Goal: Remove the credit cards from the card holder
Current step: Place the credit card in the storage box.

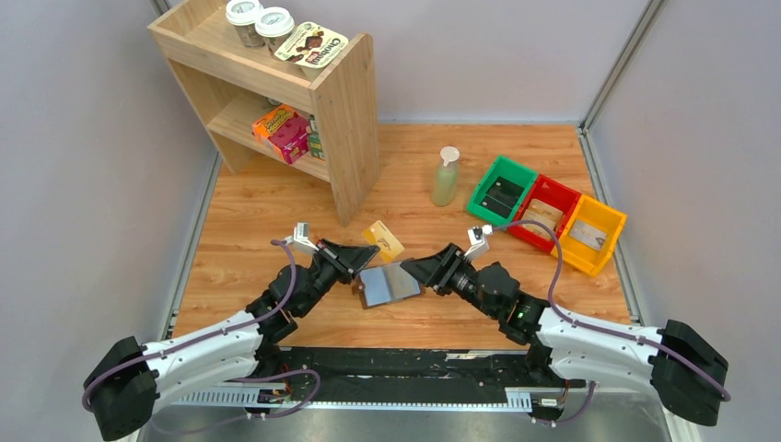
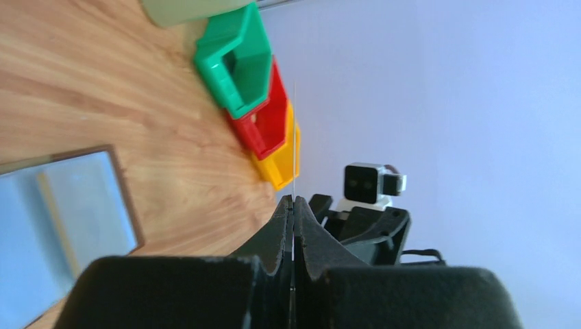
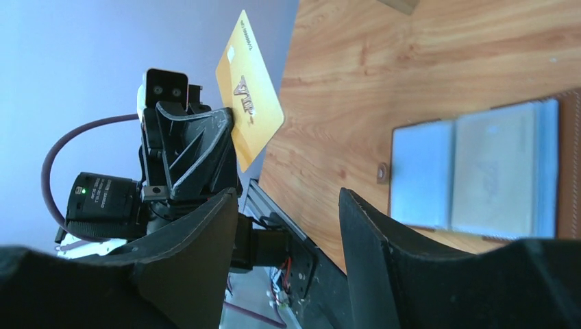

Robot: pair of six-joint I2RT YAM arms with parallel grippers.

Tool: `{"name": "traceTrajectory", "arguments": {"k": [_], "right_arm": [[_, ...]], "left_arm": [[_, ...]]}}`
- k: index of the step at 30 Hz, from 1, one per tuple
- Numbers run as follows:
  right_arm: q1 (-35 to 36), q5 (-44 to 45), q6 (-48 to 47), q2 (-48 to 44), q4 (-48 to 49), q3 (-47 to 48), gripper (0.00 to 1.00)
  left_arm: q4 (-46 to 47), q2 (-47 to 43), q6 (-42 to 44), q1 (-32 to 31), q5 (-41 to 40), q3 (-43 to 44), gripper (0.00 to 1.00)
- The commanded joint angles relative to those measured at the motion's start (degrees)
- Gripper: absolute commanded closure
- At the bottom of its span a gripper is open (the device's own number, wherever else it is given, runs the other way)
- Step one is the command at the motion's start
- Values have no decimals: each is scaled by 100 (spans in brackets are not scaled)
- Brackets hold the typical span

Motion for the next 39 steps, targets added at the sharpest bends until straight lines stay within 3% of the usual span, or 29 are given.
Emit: {"name": "traceTrajectory", "arguments": {"k": [1, 8, 21, 29, 37, 39], "right_arm": [[111, 483, -93, 357, 1292, 161, 41], [111, 202, -524, 894, 1916, 574, 47], [120, 149, -841, 973, 1706, 900, 58], [93, 272, -990, 947, 1785, 874, 73], [14, 289, -1219, 833, 1557, 891, 99], [-3, 289, -1289, 771, 1469, 891, 100]], "left_arm": [[666, 164, -52, -131, -322, 329, 100], [974, 472, -131, -263, -411, 426, 100], [1553, 964, -210, -386, -376, 541, 100], [1985, 1220, -324, -483, -358, 462, 100], [2020, 1114, -333, -483, -376, 277, 100], [2020, 1105, -351, -483, -367, 225, 100]]}}
